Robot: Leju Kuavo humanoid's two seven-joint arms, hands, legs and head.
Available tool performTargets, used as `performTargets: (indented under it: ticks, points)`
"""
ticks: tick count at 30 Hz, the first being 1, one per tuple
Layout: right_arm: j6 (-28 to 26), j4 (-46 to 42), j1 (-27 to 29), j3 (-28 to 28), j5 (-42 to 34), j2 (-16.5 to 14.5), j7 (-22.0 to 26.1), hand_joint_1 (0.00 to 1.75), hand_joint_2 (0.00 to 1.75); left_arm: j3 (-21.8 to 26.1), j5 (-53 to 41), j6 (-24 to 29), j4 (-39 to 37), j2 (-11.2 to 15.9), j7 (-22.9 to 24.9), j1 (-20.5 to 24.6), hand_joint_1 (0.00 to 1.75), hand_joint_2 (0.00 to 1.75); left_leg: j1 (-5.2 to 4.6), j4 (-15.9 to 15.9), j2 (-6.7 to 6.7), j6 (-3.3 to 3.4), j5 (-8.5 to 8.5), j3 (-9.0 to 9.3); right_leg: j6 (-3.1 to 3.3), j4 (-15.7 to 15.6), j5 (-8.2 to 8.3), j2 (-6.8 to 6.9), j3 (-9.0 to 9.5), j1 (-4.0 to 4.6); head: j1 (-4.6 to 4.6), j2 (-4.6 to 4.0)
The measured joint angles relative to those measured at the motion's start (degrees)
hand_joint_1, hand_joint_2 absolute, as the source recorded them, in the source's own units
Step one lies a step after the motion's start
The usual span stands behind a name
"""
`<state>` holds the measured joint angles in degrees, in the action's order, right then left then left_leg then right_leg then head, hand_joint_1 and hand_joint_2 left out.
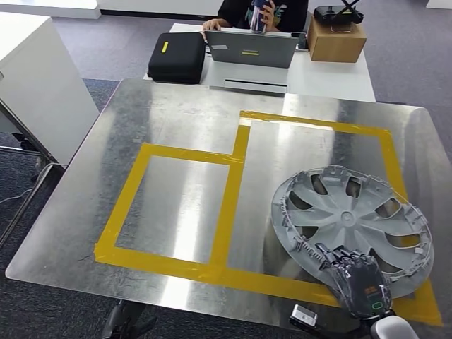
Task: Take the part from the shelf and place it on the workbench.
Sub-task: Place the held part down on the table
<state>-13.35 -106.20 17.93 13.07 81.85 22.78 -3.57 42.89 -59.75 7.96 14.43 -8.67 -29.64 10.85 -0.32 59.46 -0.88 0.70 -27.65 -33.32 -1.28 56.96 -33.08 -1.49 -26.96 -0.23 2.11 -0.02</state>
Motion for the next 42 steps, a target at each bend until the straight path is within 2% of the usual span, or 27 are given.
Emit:
performTargets:
  ticks: [7,11,16,20,23,27,32,36,38,42]
  points:
    - [-0.1,0.0,0.9,-0.6,-0.4,0.0,-1.7,0.00,1.75,0.0,1.7,-1.9,0.0,0.0,-0.4,-0.2,0.00,1.75,0.00,0.0,0.00,0.00,0.00,0.00,0.00,0.0,0.00,0.00,0.00,0.00,0.01,0.00]
    - [0.0,0.0,1.3,-1.2,-0.4,0.0,-2.1,0.00,1.75,0.1,2.0,-2.0,0.0,0.0,-0.3,-0.2,0.00,0.00,0.00,0.0,0.00,0.00,0.00,0.00,0.00,0.0,0.00,0.00,0.00,0.00,-0.01,0.00]
    - [0.0,-0.2,1.9,-2.2,-1.6,0.0,-2.7,0.00,1.75,0.1,2.2,-1.6,0.0,0.0,-0.2,-0.3,0.00,0.00,0.00,0.0,0.00,0.00,0.00,0.00,0.00,0.0,0.00,0.00,0.00,0.00,0.00,0.00]
    - [0.6,-1.1,2.7,-4.0,-7.6,-1.4,-3.8,0.00,1.75,0.1,2.7,-1.4,0.0,0.0,-0.2,-0.5,0.00,0.00,0.00,0.0,0.00,0.00,0.00,0.00,0.00,0.0,0.00,0.00,-0.01,0.00,0.00,0.00]
    - [2.7,-2.0,3.4,-6.8,-14.7,-4.3,-4.9,0.00,1.75,0.1,3.0,-1.3,0.0,0.0,-0.3,-0.8,0.00,0.00,0.01,0.0,0.00,0.00,0.00,0.00,0.01,0.0,-0.01,0.00,-0.02,0.00,-0.02,0.00]
    - [6.4,-3.1,4.1,-11.6,-28.3,-7.8,-3.1,0.00,1.75,0.1,3.4,-1.2,0.0,0.1,-0.7,-1.2,0.00,0.00,0.01,0.0,0.00,0.00,0.00,0.00,0.01,0.0,-0.01,0.00,-0.01,0.01,-0.01,0.00]
    - [9.6,-3.3,4.2,-16.1,-38.0,-10.3,-1.3,0.00,1.75,0.1,3.9,-1.2,0.0,0.3,-1.1,-1.5,0.00,0.00,0.01,0.0,0.00,0.00,0.00,0.00,0.01,0.0,-0.01,0.00,-0.01,0.01,0.00,0.00]
    - [16.8,-3.2,4.1,-21.0,-55.9,-12.3,0.8,0.00,1.75,0.1,4.1,-1.2,0.0,0.5,-1.6,-1.7,0.00,0.00,-0.01,0.0,0.00,0.00,0.00,0.00,0.01,0.0,-0.01,0.00,-0.01,-0.01,0.01,0.00]
    - [20.1,-3.0,4.1,-24.0,-62.1,-13.2,1.6,0.00,1.75,0.1,4.1,-1.3,0.0,0.6,-1.9,-1.9,0.00,0.00,-0.01,0.0,0.00,0.00,0.00,0.00,0.01,0.0,-0.01,0.01,-0.01,-0.01,0.01,0.00]
    - [22.1,-2.6,4.1,-28.0,-64.7,-14.5,2.2,0.00,1.75,0.1,4.1,-1.3,0.0,0.8,-2.1,-2.0,0.00,0.00,-0.01,0.0,0.00,0.00,0.00,0.00,0.01,0.0,-0.01,0.01,-0.01,-0.01,-0.01,0.00]
